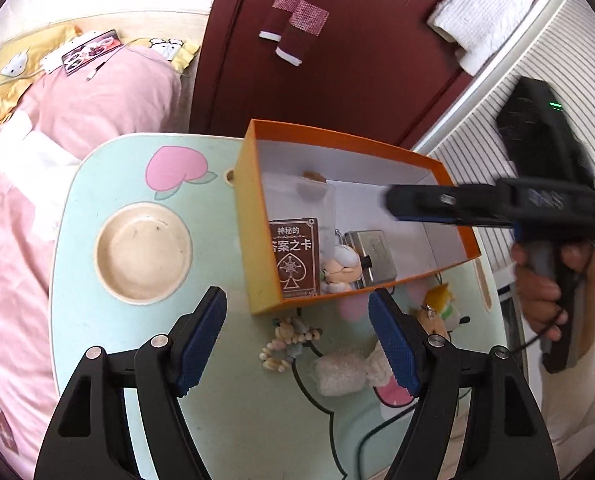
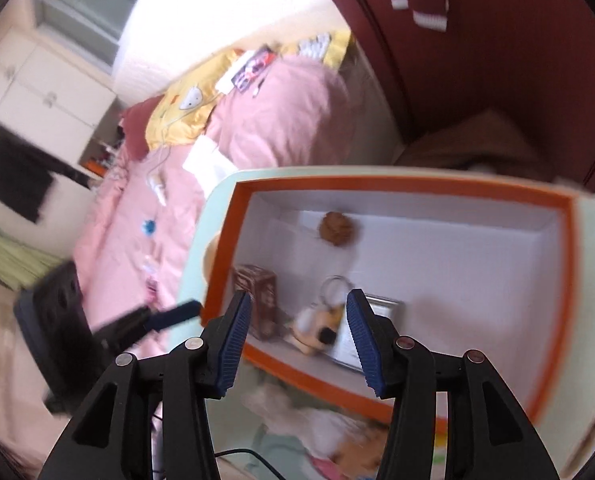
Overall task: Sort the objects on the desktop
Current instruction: 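Grasp the clear plastic container in the box with the right tool, then lift the clear container out and set it on the table with the right tool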
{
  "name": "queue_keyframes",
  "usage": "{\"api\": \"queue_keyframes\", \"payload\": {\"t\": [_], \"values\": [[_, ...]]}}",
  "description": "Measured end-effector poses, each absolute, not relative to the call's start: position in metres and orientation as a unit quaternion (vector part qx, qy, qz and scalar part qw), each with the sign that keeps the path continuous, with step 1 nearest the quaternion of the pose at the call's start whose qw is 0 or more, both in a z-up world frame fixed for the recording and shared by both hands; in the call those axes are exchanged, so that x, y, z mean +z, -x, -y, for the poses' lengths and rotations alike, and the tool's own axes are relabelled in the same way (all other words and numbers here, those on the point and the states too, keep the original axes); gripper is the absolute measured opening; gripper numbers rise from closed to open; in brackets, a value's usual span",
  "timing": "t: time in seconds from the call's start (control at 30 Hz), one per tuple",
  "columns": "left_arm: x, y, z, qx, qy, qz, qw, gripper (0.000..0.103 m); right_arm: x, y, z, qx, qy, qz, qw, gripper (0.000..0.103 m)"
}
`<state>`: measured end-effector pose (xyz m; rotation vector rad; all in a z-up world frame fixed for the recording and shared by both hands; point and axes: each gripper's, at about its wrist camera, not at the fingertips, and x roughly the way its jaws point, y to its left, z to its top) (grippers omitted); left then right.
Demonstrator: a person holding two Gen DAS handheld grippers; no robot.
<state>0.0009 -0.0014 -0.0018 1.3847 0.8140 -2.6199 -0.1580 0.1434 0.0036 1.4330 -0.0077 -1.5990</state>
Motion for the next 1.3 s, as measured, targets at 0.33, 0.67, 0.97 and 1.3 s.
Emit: {"api": "queue_keyframes", "payload": {"t": [0.33, 0.67, 0.97, 1.3], "values": [[-0.026, -0.011, 0.011, -0.836, -0.441, -0.324, 0.041, 0.074, -0.065, 0.200, -0.102, -0.545, -0.694, 0.101, 0.459, 0.048], [-0.007, -0.002, 0.019, -0.852, -0.423, -0.299, 0.072, 0.074, -0.041, 0.186, -0.118, -0.550, -0.659, 0.128, 0.497, 0.019], [0.009, 0.003, 0.012, -0.853, -0.440, -0.273, 0.067, 0.074, 0.018, 0.178, -0.197, -0.613, -0.574, 0.155, 0.521, 0.019], [0.003, 0.012, 0.003, -0.859, -0.432, -0.263, 0.082, 0.074, 0.003, 0.137, -0.290, -0.608, -0.576, 0.160, 0.523, 0.019]]}}
